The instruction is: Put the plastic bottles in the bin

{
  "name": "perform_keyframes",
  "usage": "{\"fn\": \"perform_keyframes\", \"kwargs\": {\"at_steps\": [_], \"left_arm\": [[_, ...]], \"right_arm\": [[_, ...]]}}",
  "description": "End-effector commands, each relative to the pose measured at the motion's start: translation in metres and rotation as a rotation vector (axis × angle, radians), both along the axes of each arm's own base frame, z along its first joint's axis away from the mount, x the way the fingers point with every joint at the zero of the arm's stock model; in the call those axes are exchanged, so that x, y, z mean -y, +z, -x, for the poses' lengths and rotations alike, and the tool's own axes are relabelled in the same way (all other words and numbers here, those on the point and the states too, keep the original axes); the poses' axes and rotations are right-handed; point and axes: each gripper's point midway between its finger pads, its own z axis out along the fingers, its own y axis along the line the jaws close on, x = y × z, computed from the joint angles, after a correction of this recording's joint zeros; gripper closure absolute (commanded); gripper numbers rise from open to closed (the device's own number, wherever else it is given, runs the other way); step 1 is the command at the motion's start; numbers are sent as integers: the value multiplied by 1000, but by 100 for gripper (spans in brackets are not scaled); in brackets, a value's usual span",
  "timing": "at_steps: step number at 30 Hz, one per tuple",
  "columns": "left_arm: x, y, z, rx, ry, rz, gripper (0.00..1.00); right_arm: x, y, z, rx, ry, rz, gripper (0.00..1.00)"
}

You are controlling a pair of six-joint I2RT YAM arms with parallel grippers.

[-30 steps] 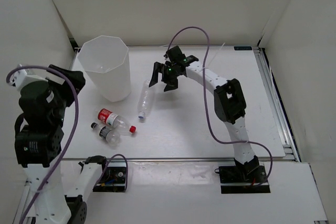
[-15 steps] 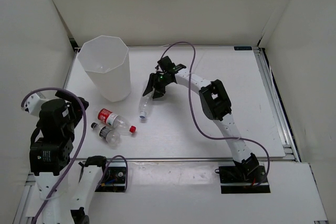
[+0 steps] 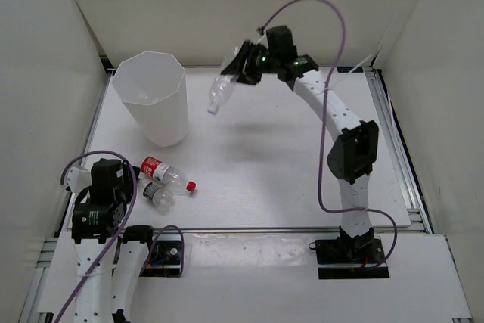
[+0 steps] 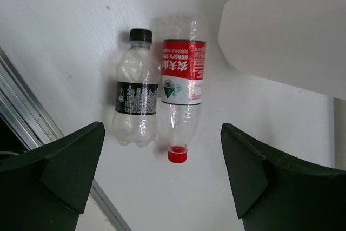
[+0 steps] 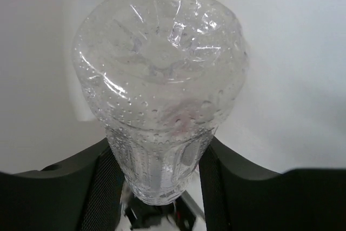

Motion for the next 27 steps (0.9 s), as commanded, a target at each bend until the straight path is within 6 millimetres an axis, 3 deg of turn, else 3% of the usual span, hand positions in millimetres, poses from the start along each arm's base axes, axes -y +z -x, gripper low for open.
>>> {"fn": "perform_keyframes", "kwargs": {"at_steps": [1, 3, 4, 5, 8, 9, 11, 12, 13, 16, 18, 19, 20, 22, 23, 24, 26, 27], "left_arm": [[14, -23, -8, -35, -2, 93, 1], [16, -29, -7, -67, -27, 91, 1], [18, -34, -8, -88, -45, 93, 1], [18, -35, -8, -92, -54, 86, 1], [22, -35, -11, -125, -106, 73, 1], [24, -37, -11, -145, -140, 63, 1], [25, -38, -13, -182, -181, 48, 1], [25, -35, -14, -188, -197, 35, 1], [26, -34, -14, -208, -224, 25, 1], [25, -40, -10, -269, -244, 15, 1], [25, -41, -11, -281, -244, 17, 1], [27, -45, -9, -289, -242, 31, 1], [27, -47, -8, -285, -235, 37, 1], [32, -52, -9, -286, -239, 63, 1], [32, -56, -10, -285, -230, 70, 1], [34, -54, -14, -269, -239, 79, 1], [37, -66, -13, -284, -238, 99, 1], [37, -69, -14, -282, -228, 107, 1]], "right_arm": [[-6, 159, -7, 392, -66, -248, 79], [-16, 185, -10, 483, -59, -300, 79], [-27, 183, -22, 543, -55, -300, 79], [-36, 218, -12, 652, -45, -347, 79], [-63, 241, -8, 916, -71, -351, 74], [-68, 234, -18, 967, -141, -308, 73], [-90, 238, -11, 1090, -128, -299, 68], [-97, 228, -21, 1129, -125, -274, 66], [-98, 242, -12, 1176, -124, -293, 65], [-116, 222, -8, 1257, -79, -231, 62], [-124, 223, 0, 1314, -34, -236, 51], [-132, 218, 8, 1320, -3, -243, 34], [-130, 224, 12, 1326, 4, -250, 0], [-117, 246, 18, 1291, -41, -270, 0], [-97, 282, 29, 1324, -98, -296, 0], [-89, 299, 37, 1332, -112, -330, 0], [-73, 317, 43, 1344, -136, -334, 0], [-57, 336, 51, 1359, -151, -341, 0]]}}
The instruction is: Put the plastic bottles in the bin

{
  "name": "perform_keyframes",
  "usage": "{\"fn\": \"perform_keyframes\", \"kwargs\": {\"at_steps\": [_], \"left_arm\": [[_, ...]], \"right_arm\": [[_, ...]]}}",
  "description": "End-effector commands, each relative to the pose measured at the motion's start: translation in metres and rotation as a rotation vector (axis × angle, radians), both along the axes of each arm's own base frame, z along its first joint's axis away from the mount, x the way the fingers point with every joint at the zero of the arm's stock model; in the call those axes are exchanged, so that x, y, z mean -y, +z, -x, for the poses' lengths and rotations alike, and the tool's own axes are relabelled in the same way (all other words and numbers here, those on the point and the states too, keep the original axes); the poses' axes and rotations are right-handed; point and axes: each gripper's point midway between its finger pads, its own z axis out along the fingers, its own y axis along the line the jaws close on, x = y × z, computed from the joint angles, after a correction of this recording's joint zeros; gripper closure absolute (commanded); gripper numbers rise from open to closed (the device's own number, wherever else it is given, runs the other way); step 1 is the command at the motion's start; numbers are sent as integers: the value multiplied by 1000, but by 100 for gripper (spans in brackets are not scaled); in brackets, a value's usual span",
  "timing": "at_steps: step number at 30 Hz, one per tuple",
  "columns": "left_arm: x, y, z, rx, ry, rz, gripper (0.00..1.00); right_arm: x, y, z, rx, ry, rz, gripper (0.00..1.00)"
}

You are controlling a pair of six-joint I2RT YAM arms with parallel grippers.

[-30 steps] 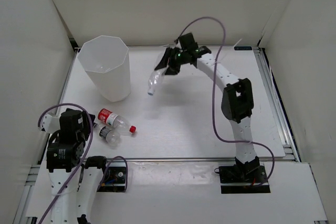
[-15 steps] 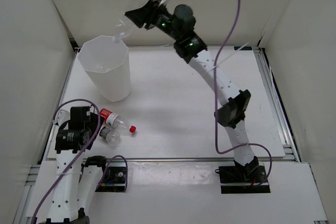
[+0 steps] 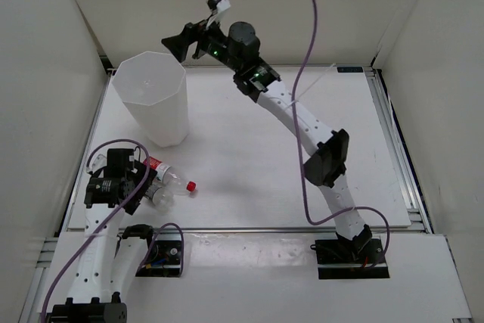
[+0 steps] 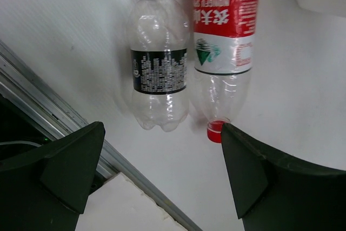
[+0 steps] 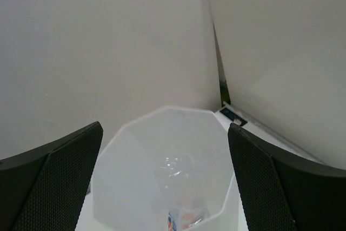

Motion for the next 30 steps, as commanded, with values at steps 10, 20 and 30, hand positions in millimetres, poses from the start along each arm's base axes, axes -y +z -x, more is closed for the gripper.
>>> {"fn": "perform_keyframes", "kwargs": {"at_steps": [10, 20, 30], "left_arm": [[-4, -55, -12, -63, 88, 55, 1], [-2, -105, -22, -48, 109, 134, 37], [-11, 100, -47, 356, 97, 91, 44]], "right_arm": [[125, 111, 86, 89, -69, 24, 0], [178, 157, 132, 55, -125, 39, 0], [210, 116, 167, -73, -182, 120, 0]]}}
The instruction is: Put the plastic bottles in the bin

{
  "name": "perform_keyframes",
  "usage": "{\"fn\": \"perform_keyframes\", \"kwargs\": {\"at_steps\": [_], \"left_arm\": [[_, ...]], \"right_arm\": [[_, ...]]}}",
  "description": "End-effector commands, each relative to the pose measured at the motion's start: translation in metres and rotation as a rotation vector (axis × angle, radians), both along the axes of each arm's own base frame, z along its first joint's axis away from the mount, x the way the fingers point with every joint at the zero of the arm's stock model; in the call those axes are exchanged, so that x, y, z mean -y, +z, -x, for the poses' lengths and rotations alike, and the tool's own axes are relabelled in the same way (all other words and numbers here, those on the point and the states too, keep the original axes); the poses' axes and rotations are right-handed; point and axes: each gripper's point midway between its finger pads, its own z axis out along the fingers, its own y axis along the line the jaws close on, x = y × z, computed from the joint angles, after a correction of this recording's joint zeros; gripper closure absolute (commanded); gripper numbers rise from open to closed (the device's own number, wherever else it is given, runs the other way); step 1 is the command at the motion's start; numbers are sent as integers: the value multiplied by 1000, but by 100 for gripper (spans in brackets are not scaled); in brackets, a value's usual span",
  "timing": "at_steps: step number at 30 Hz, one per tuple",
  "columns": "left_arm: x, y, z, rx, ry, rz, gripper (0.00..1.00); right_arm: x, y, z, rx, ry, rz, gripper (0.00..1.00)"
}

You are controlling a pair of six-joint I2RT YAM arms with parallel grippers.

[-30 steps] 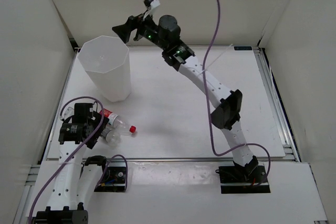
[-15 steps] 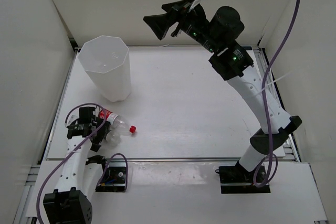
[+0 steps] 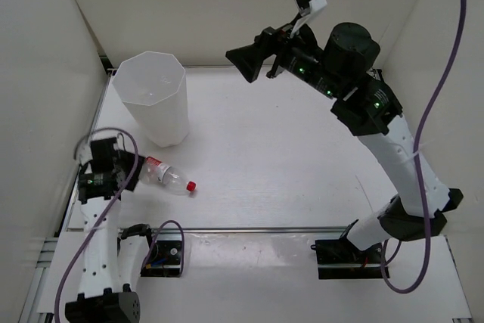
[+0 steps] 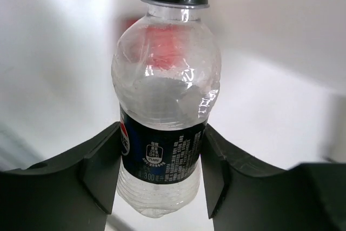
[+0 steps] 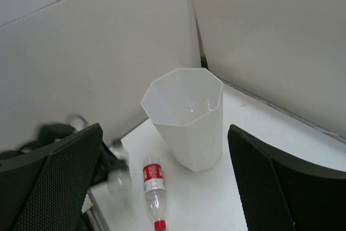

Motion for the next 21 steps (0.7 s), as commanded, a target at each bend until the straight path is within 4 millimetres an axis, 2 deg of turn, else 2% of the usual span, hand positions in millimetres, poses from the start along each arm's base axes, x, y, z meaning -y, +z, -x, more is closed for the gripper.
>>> {"fn": "perform_keyframes", "kwargs": {"at_steps": [1, 3, 4, 5, 6, 7, 9, 10, 11, 12, 13, 14, 15, 16, 17, 19, 20, 21], "left_arm": [[-3, 138, -12, 331, -20, -77, 44], [-5, 198, -31, 488, -91, -158, 44], [-5, 249, -37, 617, -117, -213, 44], [-9, 284, -49, 711, -148, -293, 43], [-11, 304, -58, 752, -163, -333, 41], [-22, 318, -78, 758, -147, -377, 40], [-32, 335, -107, 780, -149, -445, 38], [-33, 340, -136, 765, -174, -455, 38], [-32, 346, -149, 758, -208, -488, 38], [-23, 353, -164, 764, -253, -503, 38], [-23, 365, -187, 766, -265, -533, 36], [-22, 367, -196, 750, -294, -585, 34], [-12, 366, -205, 742, -325, -608, 30], [-17, 356, -218, 692, -315, -647, 23], [-17, 361, -220, 691, -316, -677, 4], [-11, 362, -218, 679, -337, -710, 0], [-16, 374, -210, 692, -309, -735, 0], [-12, 381, -202, 712, -304, -739, 0]], "right_arm": [[20, -17, 2, -58, -68, 28, 0], [19, -37, -2, -103, -80, 58, 0], [17, -44, -2, -129, -79, 63, 0], [16, -48, -2, -149, -78, 58, 0], [16, -48, -2, -149, -78, 58, 0], [16, -48, -2, -149, -78, 58, 0], [7, -51, -4, -162, -53, 61, 0], [8, -43, 0, -150, -42, 48, 0], [4, -48, -3, -166, -41, 51, 0], [4, -44, -1, -160, -30, 45, 0], [0, -47, -2, -166, -22, 52, 0], [0, -47, -1, -165, -12, 53, 0], [-1, -47, -1, -165, -12, 53, 0], [-1, -47, -1, -165, -12, 53, 0], [1, -48, 1, -166, -12, 54, 0], [7, -49, -2, -167, -34, 53, 0], [9, -49, 0, -167, -34, 53, 0], [17, -45, -4, -161, -59, 44, 0]]}}
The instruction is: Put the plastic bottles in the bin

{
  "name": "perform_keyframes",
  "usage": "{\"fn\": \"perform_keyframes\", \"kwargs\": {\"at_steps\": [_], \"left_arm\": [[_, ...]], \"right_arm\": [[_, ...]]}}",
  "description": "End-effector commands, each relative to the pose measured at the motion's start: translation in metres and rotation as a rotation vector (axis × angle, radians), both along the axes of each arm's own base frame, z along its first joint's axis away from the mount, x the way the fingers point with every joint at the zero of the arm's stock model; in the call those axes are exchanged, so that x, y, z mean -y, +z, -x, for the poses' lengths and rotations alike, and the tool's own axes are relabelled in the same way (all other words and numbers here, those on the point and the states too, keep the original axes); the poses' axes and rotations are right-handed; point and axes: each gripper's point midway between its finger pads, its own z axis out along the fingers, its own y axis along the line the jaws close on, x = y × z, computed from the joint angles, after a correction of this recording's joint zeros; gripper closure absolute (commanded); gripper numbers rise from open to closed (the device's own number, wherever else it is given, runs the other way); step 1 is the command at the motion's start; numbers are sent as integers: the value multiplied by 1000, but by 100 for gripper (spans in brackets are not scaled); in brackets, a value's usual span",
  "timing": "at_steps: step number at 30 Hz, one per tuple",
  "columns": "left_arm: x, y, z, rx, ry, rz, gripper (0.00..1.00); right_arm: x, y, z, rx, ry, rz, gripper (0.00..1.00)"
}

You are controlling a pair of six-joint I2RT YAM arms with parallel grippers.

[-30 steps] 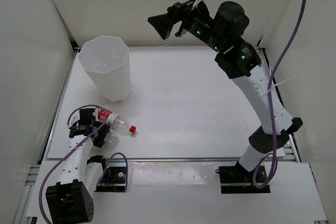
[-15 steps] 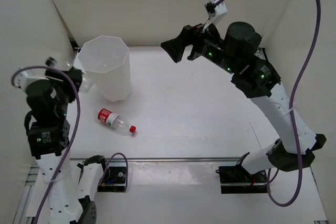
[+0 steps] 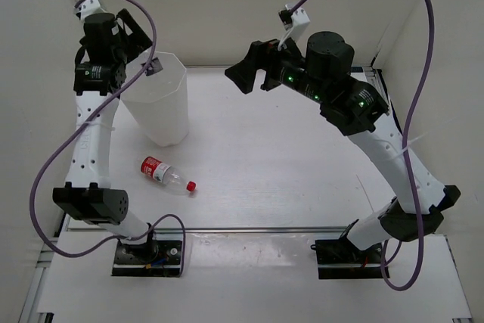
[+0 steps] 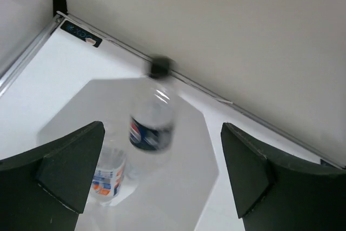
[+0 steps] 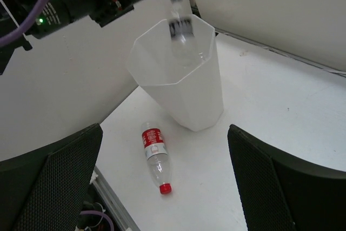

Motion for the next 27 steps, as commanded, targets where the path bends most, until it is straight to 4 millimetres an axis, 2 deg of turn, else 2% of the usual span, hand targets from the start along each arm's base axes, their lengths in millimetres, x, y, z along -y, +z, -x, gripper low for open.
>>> {"fn": "perform_keyframes", "kwargs": {"at_steps": [1, 3, 4, 5, 7, 8, 9, 11, 12, 14, 15, 17, 18, 20, 22, 27], "left_arm": [[-9, 92, 74, 208, 72, -100, 0], [-11, 92, 98, 230, 104, -53, 0], [-10, 81, 111, 216, 115, -25, 0], [-15, 52, 135, 187, 148, 7, 0], [-13, 9, 156, 152, 171, 120, 0], [-11, -37, 173, 98, 174, 157, 0], [-10, -59, 181, 75, 187, 194, 0], [-4, -100, 192, 39, 202, 312, 0], [2, -143, 201, -34, 191, 347, 0], [10, -181, 205, -87, 205, 442, 0], [17, -216, 208, -166, 193, 462, 0], [20, -243, 208, -209, 200, 494, 0], [22, -269, 210, -265, 210, 509, 0], [19, -287, 204, -276, 240, 561, 0], [24, -309, 197, -317, 213, 613, 0], [6, -338, 186, -392, 257, 614, 0]], "right_arm": [[24, 21, 3, 42, -50, -50, 0], [32, 17, 0, 39, -68, -45, 0], [36, 13, -1, 26, -78, -44, 0], [40, 8, -7, 18, -96, -35, 0], [45, 13, -1, 16, -85, -54, 0], [47, 5, -5, -5, -98, -45, 0], [50, 5, -8, -5, -109, -45, 0], [51, 1, -10, -19, -109, -46, 0], [50, -1, -8, -27, -95, -40, 0], [49, -1, -6, -27, -85, -40, 0], [48, -5, -7, -35, -72, -35, 0], [47, -5, -5, -36, -60, -35, 0], [45, -8, -8, -43, -60, -29, 0], [43, -8, -6, -51, -50, -35, 0], [42, -10, -4, -60, -39, -29, 0], [48, -17, 0, -75, -51, -14, 0]]}}
